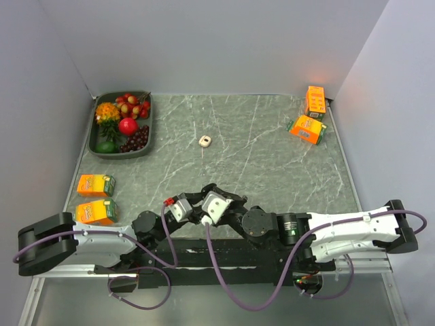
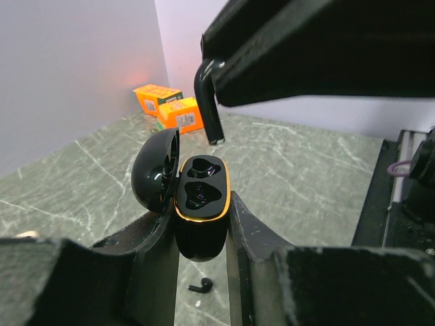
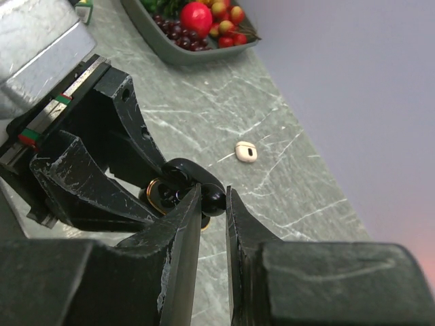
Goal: Insert the wireless bluetooth earbuds into the charging case
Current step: Place the earbud in the charging case.
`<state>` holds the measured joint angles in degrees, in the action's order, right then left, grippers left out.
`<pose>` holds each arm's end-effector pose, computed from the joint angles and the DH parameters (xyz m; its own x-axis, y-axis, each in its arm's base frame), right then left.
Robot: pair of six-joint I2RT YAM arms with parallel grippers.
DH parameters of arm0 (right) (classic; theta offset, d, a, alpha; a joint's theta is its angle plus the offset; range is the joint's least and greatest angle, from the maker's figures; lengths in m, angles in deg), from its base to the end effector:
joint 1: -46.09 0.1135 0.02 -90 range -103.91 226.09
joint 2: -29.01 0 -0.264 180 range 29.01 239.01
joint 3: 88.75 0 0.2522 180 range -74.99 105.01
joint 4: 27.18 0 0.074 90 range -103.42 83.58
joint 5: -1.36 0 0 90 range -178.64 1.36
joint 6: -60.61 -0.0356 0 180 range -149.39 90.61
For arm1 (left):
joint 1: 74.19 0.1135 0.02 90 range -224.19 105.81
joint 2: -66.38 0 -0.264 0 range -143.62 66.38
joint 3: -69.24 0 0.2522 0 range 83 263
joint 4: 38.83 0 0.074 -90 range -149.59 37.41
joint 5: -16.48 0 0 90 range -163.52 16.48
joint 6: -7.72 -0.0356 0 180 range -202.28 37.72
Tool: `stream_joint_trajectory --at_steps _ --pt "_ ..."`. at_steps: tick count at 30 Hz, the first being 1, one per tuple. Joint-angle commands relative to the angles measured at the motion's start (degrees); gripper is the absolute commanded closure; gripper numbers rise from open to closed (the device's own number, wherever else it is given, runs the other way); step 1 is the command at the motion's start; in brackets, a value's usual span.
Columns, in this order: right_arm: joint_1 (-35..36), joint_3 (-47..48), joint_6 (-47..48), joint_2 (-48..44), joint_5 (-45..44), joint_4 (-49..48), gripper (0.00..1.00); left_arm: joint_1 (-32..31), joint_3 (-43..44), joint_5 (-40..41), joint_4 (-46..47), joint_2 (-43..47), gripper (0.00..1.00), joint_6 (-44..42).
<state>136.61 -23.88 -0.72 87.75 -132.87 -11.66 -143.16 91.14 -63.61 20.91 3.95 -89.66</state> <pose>0.0227 0.2322 0.3499 0.3481 -0.4702 -0.8110 -0.6334 0.5198 -0.5732 0.0748 -0.1775 0.2195 0.2277 -0.2397 -0.9438 0.8388 0.5405 0.0651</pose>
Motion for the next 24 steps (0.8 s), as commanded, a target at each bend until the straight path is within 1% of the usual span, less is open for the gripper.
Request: stream_joint_trajectory --at_steps 1,6,16,22,23,24 --pt "0.71 -1.72 3.94 0.50 -3.58 -8.34 1.00 0.15 2.49 0.28 1.65 0.47 0.99 4.56" --pt "0.80 -2.77 5.52 0.67 -4.11 -11.69 1.00 0.24 3.02 -0.42 0.51 0.38 0.99 5.71" --pt "0.80 -3.65 5.44 1.73 -3.85 -13.01 1.00 0.24 3.28 -1.12 0.25 1.53 0.99 6.23" --pt "1.15 -4.27 4.56 1.73 -3.67 -13.19 1.00 0.24 4.42 0.19 -0.89 1.88 0.99 6.94" --pt "1.15 -4.44 4.56 1.64 -3.67 -13.36 1.00 0.15 4.69 0.28 -1.85 1.88 0.99 9.29" --pt "1.24 -4.62 4.64 1.64 -3.67 -13.54 1.00 0.24 4.95 0.02 -2.30 1.96 0.99 9.57"
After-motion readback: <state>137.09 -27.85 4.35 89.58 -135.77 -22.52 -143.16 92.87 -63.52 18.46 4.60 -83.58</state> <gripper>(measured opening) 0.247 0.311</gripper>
